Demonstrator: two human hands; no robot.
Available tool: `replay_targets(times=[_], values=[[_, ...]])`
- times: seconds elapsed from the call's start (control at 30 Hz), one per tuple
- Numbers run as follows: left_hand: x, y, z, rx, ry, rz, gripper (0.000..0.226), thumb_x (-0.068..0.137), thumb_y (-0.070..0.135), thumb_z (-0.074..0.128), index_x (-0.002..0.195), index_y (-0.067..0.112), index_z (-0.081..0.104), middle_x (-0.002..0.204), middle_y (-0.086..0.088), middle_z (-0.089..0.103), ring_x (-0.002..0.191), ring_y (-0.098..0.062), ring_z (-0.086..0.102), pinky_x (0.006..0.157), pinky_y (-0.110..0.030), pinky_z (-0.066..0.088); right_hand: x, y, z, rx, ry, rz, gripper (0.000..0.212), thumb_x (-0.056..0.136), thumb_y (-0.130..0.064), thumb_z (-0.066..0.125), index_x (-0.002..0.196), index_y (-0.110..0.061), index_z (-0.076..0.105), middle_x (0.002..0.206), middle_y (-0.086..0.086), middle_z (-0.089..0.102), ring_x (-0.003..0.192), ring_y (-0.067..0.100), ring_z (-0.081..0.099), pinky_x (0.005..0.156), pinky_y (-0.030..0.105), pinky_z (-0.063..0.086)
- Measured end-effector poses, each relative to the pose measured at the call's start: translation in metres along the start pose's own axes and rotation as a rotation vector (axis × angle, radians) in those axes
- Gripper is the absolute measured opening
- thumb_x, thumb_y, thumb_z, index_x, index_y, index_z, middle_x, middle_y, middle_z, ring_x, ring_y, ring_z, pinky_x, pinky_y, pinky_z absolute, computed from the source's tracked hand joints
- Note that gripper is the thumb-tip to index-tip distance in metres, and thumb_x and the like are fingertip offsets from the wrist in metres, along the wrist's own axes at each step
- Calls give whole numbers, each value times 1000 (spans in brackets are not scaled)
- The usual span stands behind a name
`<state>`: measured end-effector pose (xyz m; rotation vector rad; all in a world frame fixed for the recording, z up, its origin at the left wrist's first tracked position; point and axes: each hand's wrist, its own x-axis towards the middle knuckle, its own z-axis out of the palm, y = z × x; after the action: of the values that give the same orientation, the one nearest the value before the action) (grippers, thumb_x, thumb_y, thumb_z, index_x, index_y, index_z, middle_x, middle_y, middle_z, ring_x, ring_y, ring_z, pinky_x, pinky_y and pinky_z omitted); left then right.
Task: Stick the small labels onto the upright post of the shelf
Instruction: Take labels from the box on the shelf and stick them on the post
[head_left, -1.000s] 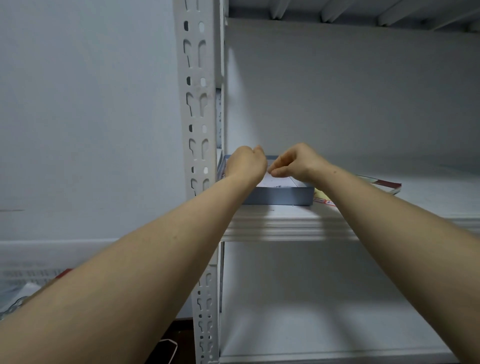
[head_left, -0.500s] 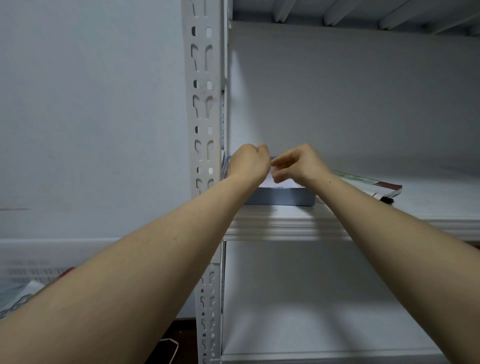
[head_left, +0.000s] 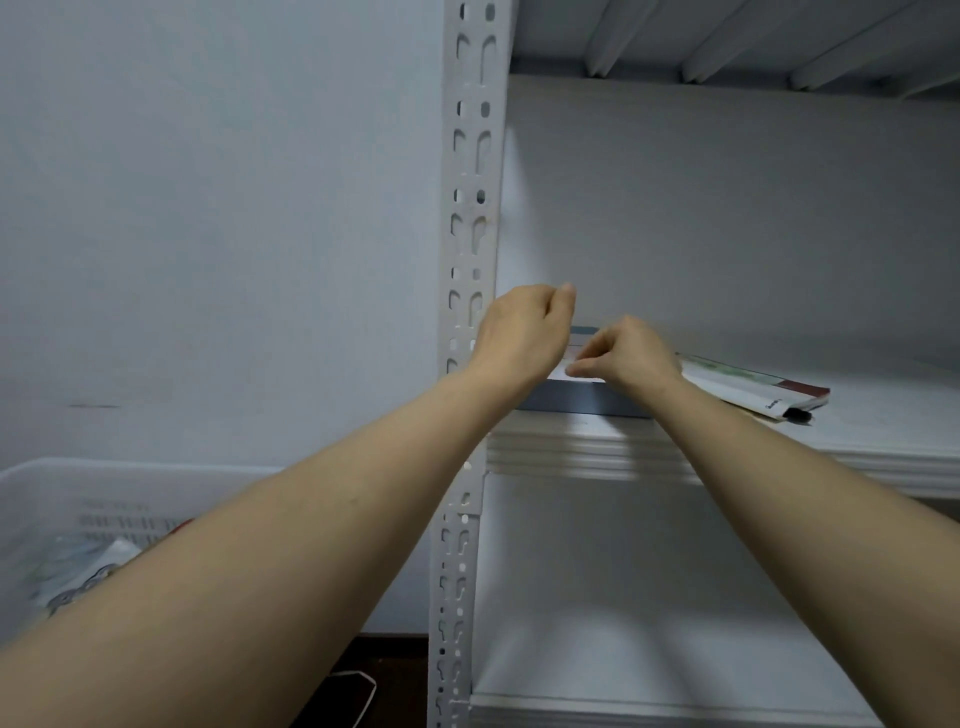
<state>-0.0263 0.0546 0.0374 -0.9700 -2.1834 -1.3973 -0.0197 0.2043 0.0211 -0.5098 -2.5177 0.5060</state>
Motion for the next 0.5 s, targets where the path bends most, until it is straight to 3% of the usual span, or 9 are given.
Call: replay_targets(times=[0.1, 0.13, 0.2, 0.23, 0.27, 0.33, 0.37, 0.43, 0.5], values=[[-3, -3, -5, 10, -13, -11, 33, 101, 33, 35, 84, 15, 56, 101, -17, 70, 100, -30, 61, 87, -40, 46, -3, -1, 5, 42, -47, 7, 18, 83, -6, 67, 96, -15, 74, 112, 3, 69, 107, 21, 61, 93, 36, 48], [-3, -3, -6, 7, -15, -14, 33, 101, 33, 35, 83, 15, 56, 102, -17, 69, 101, -31, 61, 87, -39, 46, -3, 1, 6, 43, -20, 21, 17, 84, -7, 66, 94, -17, 74, 110, 2, 70, 106, 21, 62, 93, 37, 49], [-4, -4, -8, -12, 3, -8, 36, 100, 33, 36, 83, 12, 59, 101, -18, 69, 100, -31, 61, 87, -40, 47, -7, -2, 4, 58, 17, 45, 12, 87, -27, 64, 88, -20, 74, 100, -1, 73, 96, 20, 65, 88, 37, 50], [-6, -4, -10, -35, 21, 5, 39, 100, 33, 37, 84, 7, 62, 99, -18, 69, 99, -32, 61, 87, -42, 48, -10, -6, 2, 19, 24, 47, 23, 88, -39, 60, 89, -21, 74, 98, 0, 72, 96, 21, 64, 89, 36, 47], [-7, -4, -12, -65, 55, 33, 42, 99, 32, 39, 87, 2, 66, 96, -18, 70, 96, -32, 61, 86, -45, 49, -11, -8, 1, -50, 21, 18, 30, 89, -45, 55, 96, -23, 73, 104, 0, 71, 102, 21, 61, 94, 36, 41], [-12, -6, -18, -137, 176, 122, 34, 97, 25, 44, 95, 2, 68, 95, -13, 70, 93, -28, 62, 85, -43, 49, -15, -18, 1, -74, 67, -113, 28, 92, -37, 53, 115, -26, 67, 123, -1, 63, 120, 20, 51, 106, 35, 28], [-15, -8, -23, -156, 260, 175, 29, 95, 20, 45, 101, 5, 68, 97, -8, 68, 95, -24, 61, 88, -38, 48, -19, -23, 1, 22, 102, -171, 29, 92, -28, 55, 119, -23, 65, 126, 0, 61, 121, 19, 51, 106, 33, 30], [-19, -16, -31, -159, 433, 226, 33, 89, 15, 43, 114, 7, 63, 103, 1, 55, 102, -20, 55, 92, -29, 42, -31, -35, 6, 361, 173, -208, 27, 89, -11, 58, 114, -11, 67, 114, 6, 66, 103, 19, 60, 96, 31, 44], [-23, -27, -38, -204, 517, 94, 38, 89, 15, 40, 124, 9, 56, 109, 3, 44, 109, -18, 48, 98, -26, 36, -49, -48, 15, 668, 172, -173, 17, 87, -5, 59, 100, -7, 69, 89, 5, 68, 82, 20, 64, 78, 30, 54]])
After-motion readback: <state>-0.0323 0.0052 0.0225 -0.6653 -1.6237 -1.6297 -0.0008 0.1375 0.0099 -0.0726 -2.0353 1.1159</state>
